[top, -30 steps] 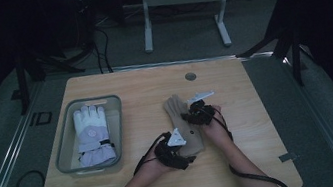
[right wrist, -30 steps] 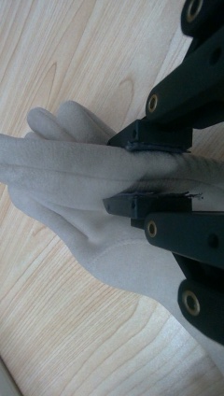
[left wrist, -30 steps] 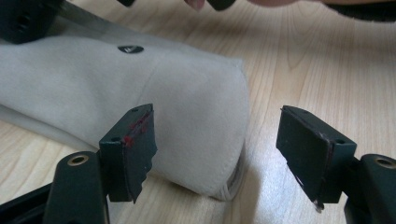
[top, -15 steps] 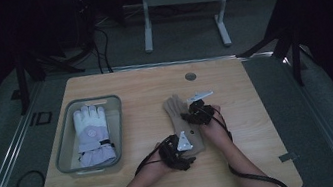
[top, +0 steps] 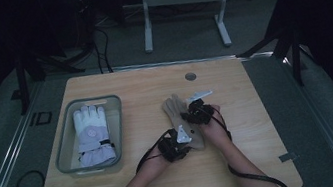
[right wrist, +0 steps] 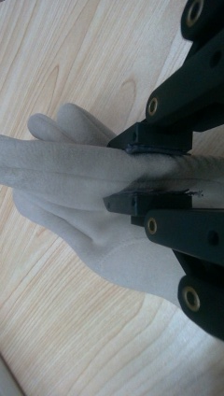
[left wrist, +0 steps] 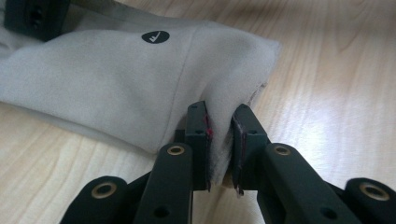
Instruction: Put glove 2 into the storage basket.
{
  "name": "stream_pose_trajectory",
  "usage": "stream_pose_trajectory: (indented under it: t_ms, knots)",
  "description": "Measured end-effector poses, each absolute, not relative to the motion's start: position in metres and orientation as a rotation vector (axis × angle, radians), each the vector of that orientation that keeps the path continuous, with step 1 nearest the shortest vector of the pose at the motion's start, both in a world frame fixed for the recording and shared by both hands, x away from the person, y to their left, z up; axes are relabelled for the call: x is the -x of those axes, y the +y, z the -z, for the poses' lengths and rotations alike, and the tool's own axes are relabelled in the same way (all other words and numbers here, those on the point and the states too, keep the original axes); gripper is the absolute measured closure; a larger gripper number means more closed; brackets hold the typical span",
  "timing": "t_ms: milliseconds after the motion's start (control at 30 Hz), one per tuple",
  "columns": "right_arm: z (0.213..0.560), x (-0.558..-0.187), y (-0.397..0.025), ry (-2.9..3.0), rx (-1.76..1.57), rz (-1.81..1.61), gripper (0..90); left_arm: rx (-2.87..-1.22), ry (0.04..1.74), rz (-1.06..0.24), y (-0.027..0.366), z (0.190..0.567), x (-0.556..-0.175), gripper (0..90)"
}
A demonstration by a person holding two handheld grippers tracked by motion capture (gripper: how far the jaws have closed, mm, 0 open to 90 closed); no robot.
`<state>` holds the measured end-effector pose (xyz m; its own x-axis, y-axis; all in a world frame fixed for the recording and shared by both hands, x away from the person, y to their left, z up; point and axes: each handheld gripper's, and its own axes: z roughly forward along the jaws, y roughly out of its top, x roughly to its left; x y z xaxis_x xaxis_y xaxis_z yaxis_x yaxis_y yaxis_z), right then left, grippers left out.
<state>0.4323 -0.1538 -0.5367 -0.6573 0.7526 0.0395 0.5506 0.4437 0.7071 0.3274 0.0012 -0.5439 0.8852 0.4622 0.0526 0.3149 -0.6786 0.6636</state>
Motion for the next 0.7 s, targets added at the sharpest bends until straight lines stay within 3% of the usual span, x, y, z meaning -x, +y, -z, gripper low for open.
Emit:
stream_pose_trajectory:
  t_ms: [300, 700]
  knots:
    - [0.519, -0.427, -0.153, 2.395, -1.114, -1.089, 76.2, -2.382, 0.539, -0.319, 0.009, 0.535, -0.322, 80.4]
    - [0.481, -0.421, -0.141, 2.373, -1.059, -1.143, 76.3, -2.374, 0.501, -0.355, 0.03, 0.497, -0.317, 80.4]
